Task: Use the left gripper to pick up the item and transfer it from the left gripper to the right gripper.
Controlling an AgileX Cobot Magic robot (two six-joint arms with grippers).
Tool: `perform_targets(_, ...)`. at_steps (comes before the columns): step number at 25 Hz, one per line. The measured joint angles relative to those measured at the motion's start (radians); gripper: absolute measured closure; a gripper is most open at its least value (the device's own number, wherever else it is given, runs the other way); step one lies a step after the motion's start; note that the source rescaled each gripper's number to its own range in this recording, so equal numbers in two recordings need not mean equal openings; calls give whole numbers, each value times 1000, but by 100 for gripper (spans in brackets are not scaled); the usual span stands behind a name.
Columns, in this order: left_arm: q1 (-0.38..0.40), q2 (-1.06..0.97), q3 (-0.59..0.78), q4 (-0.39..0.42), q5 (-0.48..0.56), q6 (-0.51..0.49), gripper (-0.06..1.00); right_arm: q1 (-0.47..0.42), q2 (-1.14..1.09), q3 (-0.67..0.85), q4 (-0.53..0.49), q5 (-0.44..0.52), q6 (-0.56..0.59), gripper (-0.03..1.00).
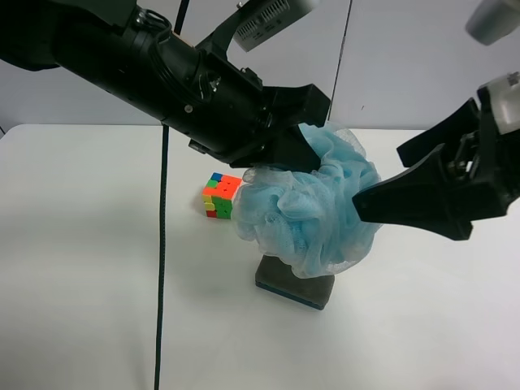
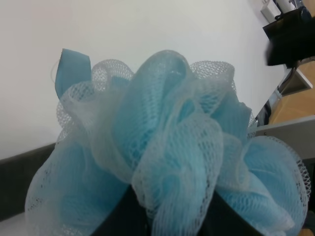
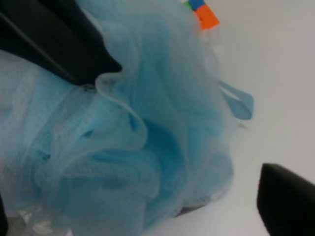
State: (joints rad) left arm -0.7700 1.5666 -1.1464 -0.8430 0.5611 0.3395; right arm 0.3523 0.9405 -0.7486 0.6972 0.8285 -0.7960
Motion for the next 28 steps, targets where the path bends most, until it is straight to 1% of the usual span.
perform_targets(5,0,0,0,0,3,0,92,90,96,-1,8,-82,-75,-3)
perform_targets(9,0,0,0,-16,5,0,92,171,176,-1,8,-188,-133,-3)
perform_targets(12,0,0,0,-22,12,0,93,229,239,-1,8,-243,-146,-3)
perform_targets(16,1,0,1,-15,32,4,93,274,304,-1,8,-295,-154,-3)
perform_targets(17,1,1,1,-14,33,4,93,277,316,-1,8,-304,-154,-1)
perform_targets(18,1,3,1,-14,33,4,93,278,324,-2,8,-308,-156,5)
perform_targets(19,1,5,1,-14,34,4,93,278,332,-2,7,-310,-156,14)
perform_targets(21,1,8,1,-14,34,4,93,278,340,-2,-7,-310,-157,34)
perform_targets(22,1,8,1,-14,34,5,93,278,342,-2,-16,-309,-157,50)
perform_targets(23,1,8,1,-14,32,7,94,278,343,-2,-37,-309,-158,57)
perform_targets(28,1,8,1,-14,28,17,94,279,343,-2,-53,-309,-159,57)
